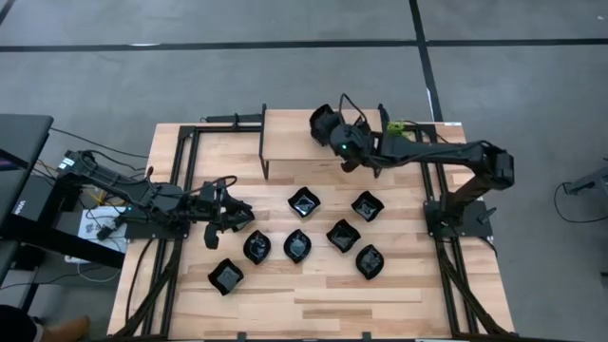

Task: Pick & Place Mini shaped plates
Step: Stack the leaf-shaped plate on top of the other leaf-shaped plate on the shelf

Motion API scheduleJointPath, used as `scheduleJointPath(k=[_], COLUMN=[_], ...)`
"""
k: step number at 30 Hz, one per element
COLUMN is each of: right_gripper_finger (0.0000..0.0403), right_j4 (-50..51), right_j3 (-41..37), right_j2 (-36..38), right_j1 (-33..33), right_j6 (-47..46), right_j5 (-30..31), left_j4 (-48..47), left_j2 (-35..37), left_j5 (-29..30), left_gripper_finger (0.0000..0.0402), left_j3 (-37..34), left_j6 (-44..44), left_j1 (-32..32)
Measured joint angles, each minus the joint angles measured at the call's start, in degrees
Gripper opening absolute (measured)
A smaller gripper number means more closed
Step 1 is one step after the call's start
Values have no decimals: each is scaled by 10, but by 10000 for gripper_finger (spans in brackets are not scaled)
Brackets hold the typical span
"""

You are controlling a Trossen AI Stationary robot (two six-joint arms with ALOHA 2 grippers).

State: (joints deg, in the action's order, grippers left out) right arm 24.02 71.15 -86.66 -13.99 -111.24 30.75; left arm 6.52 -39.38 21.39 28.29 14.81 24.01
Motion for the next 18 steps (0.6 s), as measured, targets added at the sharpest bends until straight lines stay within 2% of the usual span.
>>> scheduleJointPath(k=[9, 14, 18], right_gripper_finger=[0, 0, 0], right_j4=[81, 120, 114], right_j3=[31, 31, 31], right_j2=[-8, -8, -8], right_j1=[-12, -12, -15], right_j6=[-51, -72, -73], right_j5=[-40, -63, -62], left_j4=[0, 0, 2], left_j2=[2, 17, 35], left_j5=[0, -5, -9], left_gripper_finger=[145, 145, 145], left_j3=[0, 0, 0], left_j6=[-3, -45, -72], left_j1=[0, 0, 0])
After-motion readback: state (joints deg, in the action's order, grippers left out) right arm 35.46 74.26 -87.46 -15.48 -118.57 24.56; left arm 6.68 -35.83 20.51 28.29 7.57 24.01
